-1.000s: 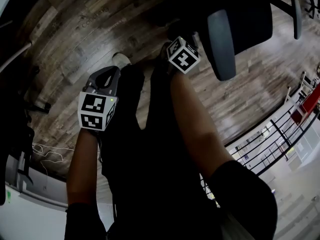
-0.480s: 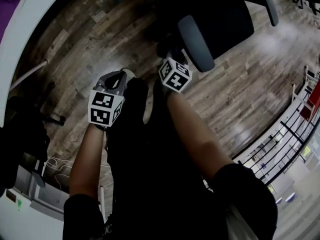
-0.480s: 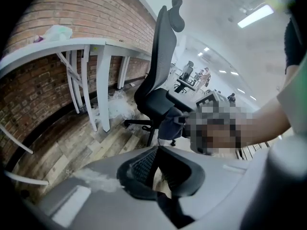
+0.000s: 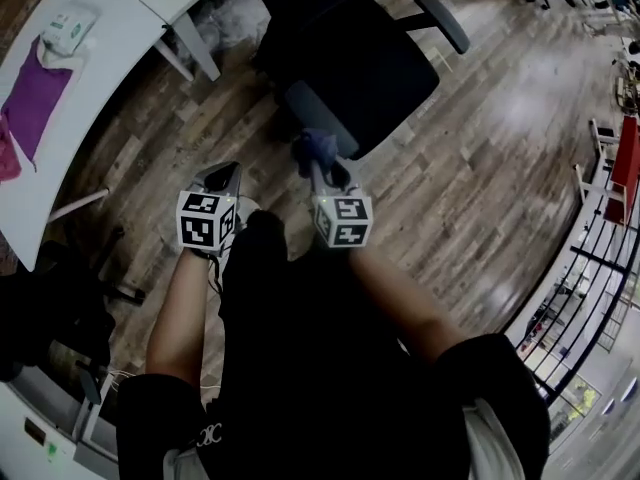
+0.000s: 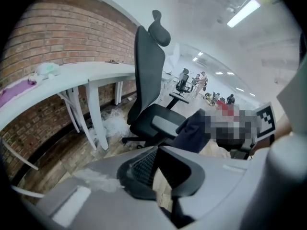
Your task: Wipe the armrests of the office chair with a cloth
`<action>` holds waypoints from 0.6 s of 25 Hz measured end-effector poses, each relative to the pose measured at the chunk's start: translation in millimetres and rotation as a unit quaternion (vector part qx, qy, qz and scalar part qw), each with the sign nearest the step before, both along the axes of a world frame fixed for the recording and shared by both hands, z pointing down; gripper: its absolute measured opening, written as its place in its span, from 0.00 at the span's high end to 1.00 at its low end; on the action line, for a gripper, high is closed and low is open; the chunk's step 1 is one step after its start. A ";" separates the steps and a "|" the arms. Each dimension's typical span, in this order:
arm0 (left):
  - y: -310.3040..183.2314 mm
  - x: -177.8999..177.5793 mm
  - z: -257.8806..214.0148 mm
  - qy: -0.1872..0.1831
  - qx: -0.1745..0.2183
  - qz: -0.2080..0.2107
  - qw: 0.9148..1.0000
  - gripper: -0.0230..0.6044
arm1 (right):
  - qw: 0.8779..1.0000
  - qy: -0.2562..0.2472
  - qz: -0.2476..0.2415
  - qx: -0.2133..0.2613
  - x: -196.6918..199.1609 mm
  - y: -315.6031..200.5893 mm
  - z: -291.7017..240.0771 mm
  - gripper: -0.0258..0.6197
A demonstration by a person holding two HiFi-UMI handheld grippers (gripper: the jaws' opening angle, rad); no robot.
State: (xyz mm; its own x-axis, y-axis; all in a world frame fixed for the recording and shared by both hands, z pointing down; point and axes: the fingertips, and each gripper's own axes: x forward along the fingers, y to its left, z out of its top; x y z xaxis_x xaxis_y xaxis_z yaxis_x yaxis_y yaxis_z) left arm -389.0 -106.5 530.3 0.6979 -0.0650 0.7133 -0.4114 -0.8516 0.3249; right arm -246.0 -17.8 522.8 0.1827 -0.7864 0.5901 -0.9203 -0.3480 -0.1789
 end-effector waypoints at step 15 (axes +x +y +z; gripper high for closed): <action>171.8 213.0 -63.1 0.061 0.049 0.051 0.996 0.95 | 0.997 0.040 0.050 0.053 191.4 219.1 -66.3 0.83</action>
State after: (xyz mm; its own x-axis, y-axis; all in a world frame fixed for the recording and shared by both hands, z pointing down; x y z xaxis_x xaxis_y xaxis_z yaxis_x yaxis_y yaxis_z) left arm -176.0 65.3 467.1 0.7850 -0.0542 0.6172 -0.2835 -0.9172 0.2800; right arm -54.6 201.3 456.6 0.3070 -0.8187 0.4853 -0.8947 -0.4221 -0.1462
